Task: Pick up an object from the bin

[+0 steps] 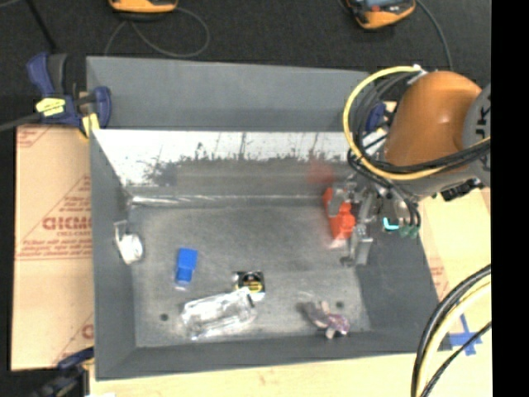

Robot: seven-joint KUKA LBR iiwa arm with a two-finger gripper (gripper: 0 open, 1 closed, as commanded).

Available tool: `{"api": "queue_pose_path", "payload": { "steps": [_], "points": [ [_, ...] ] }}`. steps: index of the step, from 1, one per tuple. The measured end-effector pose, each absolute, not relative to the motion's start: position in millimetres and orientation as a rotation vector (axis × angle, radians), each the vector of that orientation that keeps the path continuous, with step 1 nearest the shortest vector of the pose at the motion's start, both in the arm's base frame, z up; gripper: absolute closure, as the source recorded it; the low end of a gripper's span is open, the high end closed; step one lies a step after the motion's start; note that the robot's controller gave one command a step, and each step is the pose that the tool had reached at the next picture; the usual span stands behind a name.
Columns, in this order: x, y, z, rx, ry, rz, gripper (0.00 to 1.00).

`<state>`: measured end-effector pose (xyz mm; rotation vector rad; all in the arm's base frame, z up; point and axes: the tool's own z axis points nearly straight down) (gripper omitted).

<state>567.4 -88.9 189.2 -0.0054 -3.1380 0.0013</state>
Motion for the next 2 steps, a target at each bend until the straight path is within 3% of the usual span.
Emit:
{"api": "queue_pose_path", "payload": {
  "steps": [1, 2],
  "points": [
    [479.2, -71, 72, 0.277, -3.152, 0.006, 0.0],
    [476.2, -49, 102, 0.369, -3.125, 0.001, 0.0]
  ]
}}
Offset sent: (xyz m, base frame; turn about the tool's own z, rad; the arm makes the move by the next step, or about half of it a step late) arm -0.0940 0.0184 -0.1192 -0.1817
